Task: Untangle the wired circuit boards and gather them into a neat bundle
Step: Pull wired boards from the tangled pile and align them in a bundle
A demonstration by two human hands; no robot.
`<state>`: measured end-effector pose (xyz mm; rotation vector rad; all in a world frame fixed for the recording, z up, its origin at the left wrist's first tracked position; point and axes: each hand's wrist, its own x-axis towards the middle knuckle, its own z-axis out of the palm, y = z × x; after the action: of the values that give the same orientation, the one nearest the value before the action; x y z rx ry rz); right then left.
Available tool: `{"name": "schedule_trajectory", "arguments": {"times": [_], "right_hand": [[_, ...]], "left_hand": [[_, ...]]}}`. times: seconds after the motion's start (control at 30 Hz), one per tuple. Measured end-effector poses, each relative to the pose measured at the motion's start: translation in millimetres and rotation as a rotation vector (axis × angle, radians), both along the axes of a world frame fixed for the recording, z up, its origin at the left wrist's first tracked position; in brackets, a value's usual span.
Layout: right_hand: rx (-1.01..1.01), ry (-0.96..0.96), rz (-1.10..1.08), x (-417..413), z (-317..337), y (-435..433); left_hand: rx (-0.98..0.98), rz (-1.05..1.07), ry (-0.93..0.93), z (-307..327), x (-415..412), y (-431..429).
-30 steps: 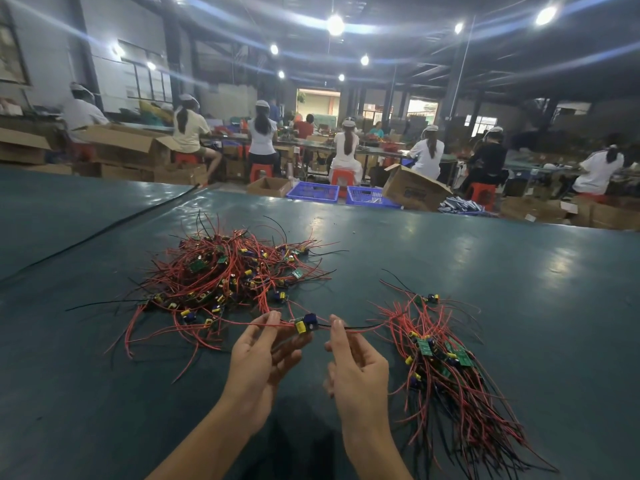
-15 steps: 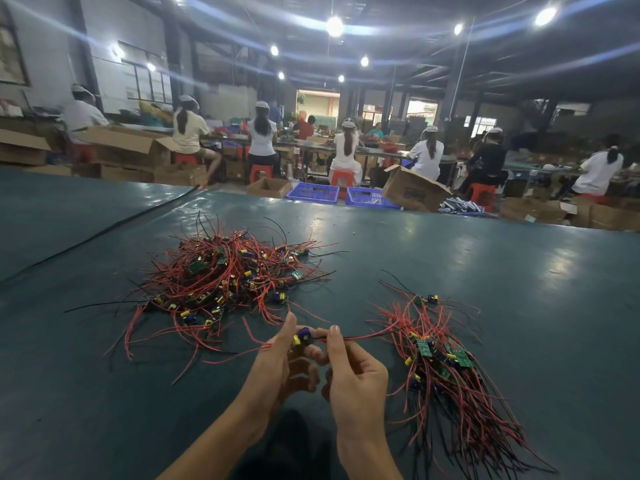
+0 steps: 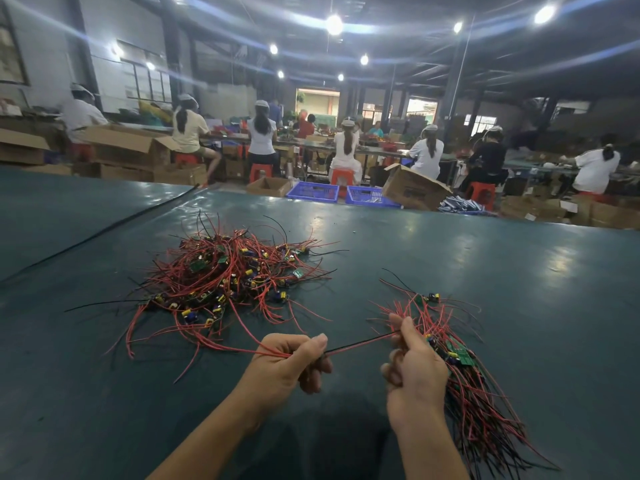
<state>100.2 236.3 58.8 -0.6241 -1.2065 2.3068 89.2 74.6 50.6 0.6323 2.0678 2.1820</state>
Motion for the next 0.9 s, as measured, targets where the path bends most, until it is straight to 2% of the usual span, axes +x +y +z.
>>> {"name": "schedule_trajectory", "arguments": {"times": [0.13, 0.3, 0.4, 0.5, 0.63, 0.73, 0.9], "right_hand": [[0.038, 0.03, 0.0, 1, 0, -7], [0.26, 0.012, 0.282, 12, -7, -47], [0.356, 0.044, 0.342, 17, -10, -62], [0.375, 0.014, 0.259, 14, -6, -52], [0.213, -0.011, 0.054, 3, -4, -19], [0.15, -0.019, -0.02, 1, -5, -8], [0.13, 0.051, -0.047, 3, -5, -10]], "left_hand": [[0.087, 0.062, -0.086, 0, -2, 1], [0.119, 0.075, -0.114, 1, -2, 1], [0.086, 0.023, -0.084, 0, -1, 1], [0.084, 0.016, -0.083, 3, -2, -1], [0.01, 0.002, -0.054, 4, -2, -3], [0.011, -0.019, -0.067, 1, -2, -3], [0.228, 0.008, -0.282, -7, -8, -3]]}}
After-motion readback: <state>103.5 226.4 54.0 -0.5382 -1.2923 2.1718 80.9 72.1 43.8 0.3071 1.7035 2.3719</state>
